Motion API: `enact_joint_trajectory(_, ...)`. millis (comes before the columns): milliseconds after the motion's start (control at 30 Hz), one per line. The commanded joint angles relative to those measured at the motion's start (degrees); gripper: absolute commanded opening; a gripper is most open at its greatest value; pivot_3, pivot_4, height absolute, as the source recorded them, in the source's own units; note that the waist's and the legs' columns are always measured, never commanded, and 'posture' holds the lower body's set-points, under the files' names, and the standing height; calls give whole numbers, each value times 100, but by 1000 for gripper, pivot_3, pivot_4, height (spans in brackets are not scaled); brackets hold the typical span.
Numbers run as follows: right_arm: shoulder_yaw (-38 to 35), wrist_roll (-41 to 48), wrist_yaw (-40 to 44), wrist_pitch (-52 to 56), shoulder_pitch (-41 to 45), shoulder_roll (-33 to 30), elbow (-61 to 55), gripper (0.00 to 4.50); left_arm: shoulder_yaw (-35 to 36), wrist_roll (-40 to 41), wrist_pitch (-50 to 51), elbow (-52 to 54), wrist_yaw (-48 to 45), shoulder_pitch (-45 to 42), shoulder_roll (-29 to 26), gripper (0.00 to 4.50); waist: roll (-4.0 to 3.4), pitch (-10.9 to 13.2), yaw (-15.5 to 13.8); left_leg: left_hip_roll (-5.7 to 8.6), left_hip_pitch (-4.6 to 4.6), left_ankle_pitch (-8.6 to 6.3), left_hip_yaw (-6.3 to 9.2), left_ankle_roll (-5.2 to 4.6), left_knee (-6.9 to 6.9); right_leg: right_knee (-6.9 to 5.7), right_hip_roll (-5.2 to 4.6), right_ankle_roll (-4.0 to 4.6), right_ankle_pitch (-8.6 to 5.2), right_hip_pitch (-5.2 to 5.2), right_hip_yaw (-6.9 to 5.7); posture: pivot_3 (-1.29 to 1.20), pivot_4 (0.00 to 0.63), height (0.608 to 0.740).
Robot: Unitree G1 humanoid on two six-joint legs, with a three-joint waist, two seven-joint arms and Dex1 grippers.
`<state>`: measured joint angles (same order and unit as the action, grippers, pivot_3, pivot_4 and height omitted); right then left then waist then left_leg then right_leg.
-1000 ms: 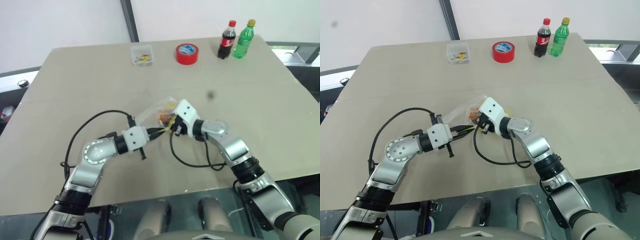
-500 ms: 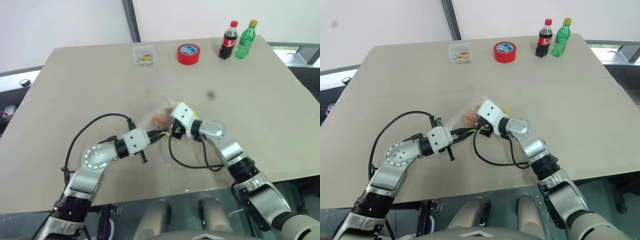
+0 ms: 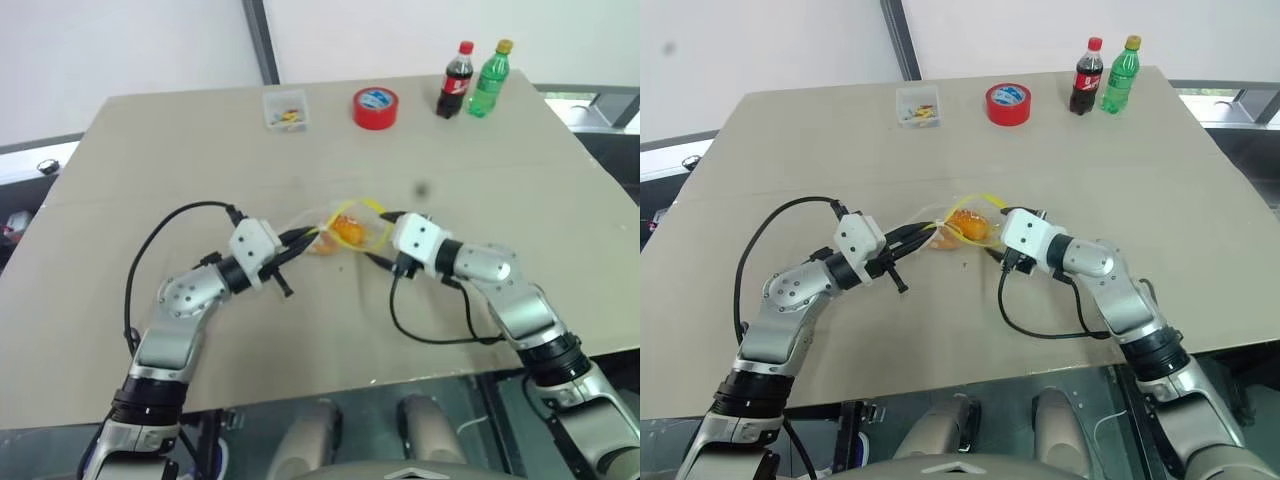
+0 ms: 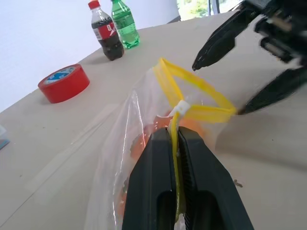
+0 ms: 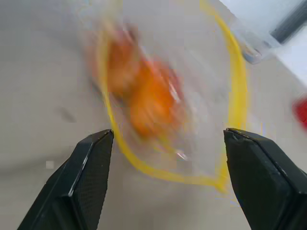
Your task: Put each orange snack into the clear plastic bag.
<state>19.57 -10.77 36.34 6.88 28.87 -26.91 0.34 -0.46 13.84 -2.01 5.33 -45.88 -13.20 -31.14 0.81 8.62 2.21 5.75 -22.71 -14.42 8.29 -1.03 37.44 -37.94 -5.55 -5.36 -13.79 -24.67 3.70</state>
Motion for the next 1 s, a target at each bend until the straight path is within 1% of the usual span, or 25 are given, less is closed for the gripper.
enact_joint_trajectory(33, 141, -610, -448, -700, 245, -66, 519, 3739, 130, 161, -21, 72, -84, -66, -27, 0, 0, 1, 0, 0, 0, 0, 1, 0, 0, 0, 1, 0, 0, -1, 0, 0, 150, 740)
enact_joint_trajectory(167, 139, -832, -623, -1074, 359, -43, 906, 3739, 157, 173, -15, 110, -106, -34, -61, 0, 1, 1, 25, -5, 0, 0, -3, 1, -3, 0, 4, 1, 0, -3, 4, 0, 150, 740)
enact_joint_trajectory(400, 115, -743, -661, -1560, 672, 254, 1528, 3739, 159, 188, 30, 333, -92, 80, -132, 0, 1, 1, 20, -6, 0, 0, -2, 0, -3, 0, 6, 0, 0, -3, 5, 0, 150, 740)
enact_joint_trajectory(433, 130, -770, -677, -1637, 711, 290, 1632, 3187, 161, 201, 42, 361, -93, 87, -139, 0, 1, 1, 19, -5, 0, 0, -3, 1, -3, 1, 6, 1, 0, -2, 6, 0, 150, 740)
enact_joint_trajectory(467, 136, -788, -693, -1698, 756, 328, 1739, 2802, 163, 212, 56, 389, -96, 92, -146, 0, 1, 1, 18, -5, 0, 0, -3, 1, -3, 2, 5, 1, 0, -2, 6, 0, 150, 740)
enact_joint_trajectory(500, 132, -793, -697, -1749, 797, 360, 1828, 2275, 165, 223, 69, 413, -99, 95, -153, 0, 1, 1, 17, -5, 0, 0, -3, 1, -3, 2, 5, 1, 0, -2, 6, 0, 150, 740)
enact_joint_trajectory(567, 115, -792, -702, -1823, 855, 409, 1929, 1407, 185, 250, 89, 462, -106, 122, -176, 0, 1, 1, 17, -5, 0, 0, -2, 1, -3, 1, 6, 1, 0, -2, 6, 0, 150, 740)
enact_joint_trajectory(600, 99, -791, -706, -1851, 882, 420, 1966, 812, 196, 268, 103, 482, -110, 130, -187, 0, 1, 1, 18, -5, 0, 0, -2, 1, -3, 1, 6, 1, 0, -2, 5, 0, 150, 740)
enact_joint_trajectory(633, 80, -790, -707, -1876, 912, 421, 2006, 338, 207, 287, 119, 501, -116, 136, -198, 0, 1, 1, 19, -5, 0, 0, -2, 1, -3, 1, 6, 1, 0, -2, 5, 0, 150, 740)
enact_joint_trajectory(667, 62, -804, -714, -1902, 940, 401, 2047, 104, 219, 304, 130, 517, -122, 140, -208, 0, 0, 1, 20, -5, 0, 0, -2, 1, -3, 1, 6, 1, 0, -2, 5, 0, 150, 740)
enact_joint_trajectory(767, -86, -833, -815, -1885, 1030, 273, 2127, 104, 250, 351, 185, 522, -123, 67, -221, 0, 0, 1, 20, -5, 1, 0, -2, 1, -3, 1, 6, 1, 0, -3, 6, 0, 150, 740)
enact_joint_trajectory(833, -290, -798, -955, -1758, 1153, 181, 2177, 104, 271, 373, 266, 377, -92, -167, -199, 0, 1, 1, 6, -5, 0, 0, -2, 1, -3, 1, 6, 1, 0, -3, 5, 0, 150, 740)
enact_joint_trajectory(900, -526, -847, -1152, -1645, 1378, 2, 2277, 104, 257, 251, 179, -20, -53, -617, -170, 0, 1, 3, -2, -4, -1, 0, 0, 1, -2, 1, 6, 1, 0, -2, 3, 0, 150, 740)
enact_joint_trajectory(1000, -806, -962, -1438, -1495, 1756, -360, 2411, 104, 170, -119, -178, -934, 44, -1532, -128, 0, 2, 4, -16, -1, -2, 1, 3, 1, 0, -2, 5, 2, 1, -2, -1, 0, 150, 740)
